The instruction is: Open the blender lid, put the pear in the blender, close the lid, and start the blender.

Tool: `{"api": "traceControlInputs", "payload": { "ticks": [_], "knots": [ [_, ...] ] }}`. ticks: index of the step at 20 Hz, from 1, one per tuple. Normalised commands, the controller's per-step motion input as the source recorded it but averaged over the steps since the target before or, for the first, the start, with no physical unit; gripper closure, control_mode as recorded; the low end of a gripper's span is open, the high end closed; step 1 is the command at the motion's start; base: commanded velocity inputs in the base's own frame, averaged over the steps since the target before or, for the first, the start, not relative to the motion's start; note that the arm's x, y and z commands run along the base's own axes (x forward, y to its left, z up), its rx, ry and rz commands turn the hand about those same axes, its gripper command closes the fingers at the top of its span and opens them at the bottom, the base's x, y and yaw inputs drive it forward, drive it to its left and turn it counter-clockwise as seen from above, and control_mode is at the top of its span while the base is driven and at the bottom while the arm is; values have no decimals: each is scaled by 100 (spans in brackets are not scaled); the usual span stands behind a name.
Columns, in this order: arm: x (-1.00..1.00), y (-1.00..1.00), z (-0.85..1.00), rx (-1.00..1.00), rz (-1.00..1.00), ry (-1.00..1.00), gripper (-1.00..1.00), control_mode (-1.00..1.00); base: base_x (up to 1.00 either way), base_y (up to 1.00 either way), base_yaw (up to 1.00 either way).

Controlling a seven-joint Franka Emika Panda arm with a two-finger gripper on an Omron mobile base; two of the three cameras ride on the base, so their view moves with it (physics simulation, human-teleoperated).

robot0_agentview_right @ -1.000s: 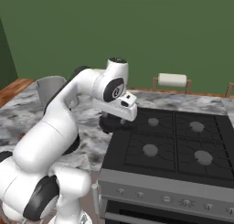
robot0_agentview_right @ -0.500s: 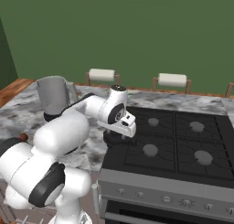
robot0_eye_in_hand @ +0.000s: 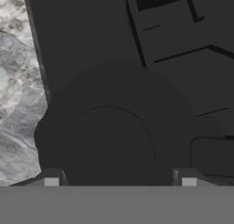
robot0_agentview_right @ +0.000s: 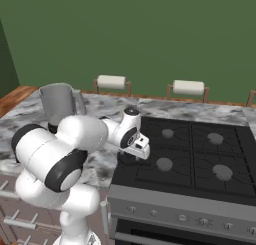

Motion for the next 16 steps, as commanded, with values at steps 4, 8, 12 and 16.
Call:
{"api": "traceControlInputs", "payload": {
  "ticks": [4, 8, 12, 16],
  "knots": [
    [23, 0, -36, 3, 0, 0, 100, -100, 0, 0, 0],
    [20, 0, -47, 4, 0, 0, 100, -100, 0, 0, 0],
    [3, 0, -42, 4, 0, 0, -100, -100, 0, 0, 0],
    [-7, 0, 4, 3, 0, 0, -100, -100, 0, 0, 0]
  ]
}}
